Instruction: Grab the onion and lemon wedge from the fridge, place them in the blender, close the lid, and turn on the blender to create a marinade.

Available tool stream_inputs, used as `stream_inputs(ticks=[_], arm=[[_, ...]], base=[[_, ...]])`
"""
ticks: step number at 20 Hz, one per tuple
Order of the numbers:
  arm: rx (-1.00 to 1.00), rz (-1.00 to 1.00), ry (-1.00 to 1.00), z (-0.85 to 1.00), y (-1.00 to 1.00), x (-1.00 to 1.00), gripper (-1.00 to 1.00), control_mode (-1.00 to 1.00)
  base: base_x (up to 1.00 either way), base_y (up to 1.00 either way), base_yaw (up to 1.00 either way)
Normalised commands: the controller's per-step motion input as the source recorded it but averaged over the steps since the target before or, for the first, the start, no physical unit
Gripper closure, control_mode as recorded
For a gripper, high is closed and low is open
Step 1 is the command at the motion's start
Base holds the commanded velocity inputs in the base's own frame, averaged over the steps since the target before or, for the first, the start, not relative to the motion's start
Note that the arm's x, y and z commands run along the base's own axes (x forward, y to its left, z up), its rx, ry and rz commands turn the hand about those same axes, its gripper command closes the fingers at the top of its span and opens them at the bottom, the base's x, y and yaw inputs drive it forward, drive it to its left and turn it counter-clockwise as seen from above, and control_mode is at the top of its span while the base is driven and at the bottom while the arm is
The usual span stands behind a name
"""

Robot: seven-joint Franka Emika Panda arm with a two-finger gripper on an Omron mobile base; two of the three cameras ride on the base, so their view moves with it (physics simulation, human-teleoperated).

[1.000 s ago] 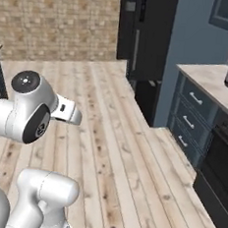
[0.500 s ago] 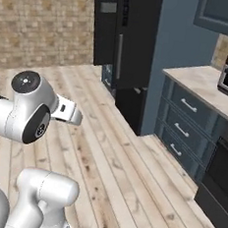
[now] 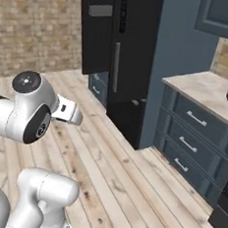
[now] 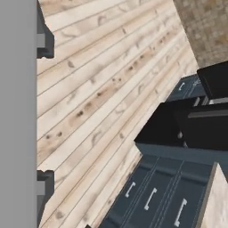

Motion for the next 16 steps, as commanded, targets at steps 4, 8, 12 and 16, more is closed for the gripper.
stream_inputs(ticks=[4, 8, 12, 16], arm=[[0.00, 0.00, 0.00, 0.00, 0.00, 0.00, -1.00, 1.00], [0.00, 0.00, 0.00, 0.00, 0.00, 0.00, -1.00, 1.00], [0.00, 0.00, 0.00, 0.00, 0.00, 0.00, -1.00, 1.00], [0.00, 0.00, 0.00, 0.00, 0.00, 0.00, -1.00, 1.00]], base=[[1.00, 0.84, -0.39], [1.00, 0.82, -0.43], [1.00, 0.90, -0.43], [0.91, 0.99, -0.41]])
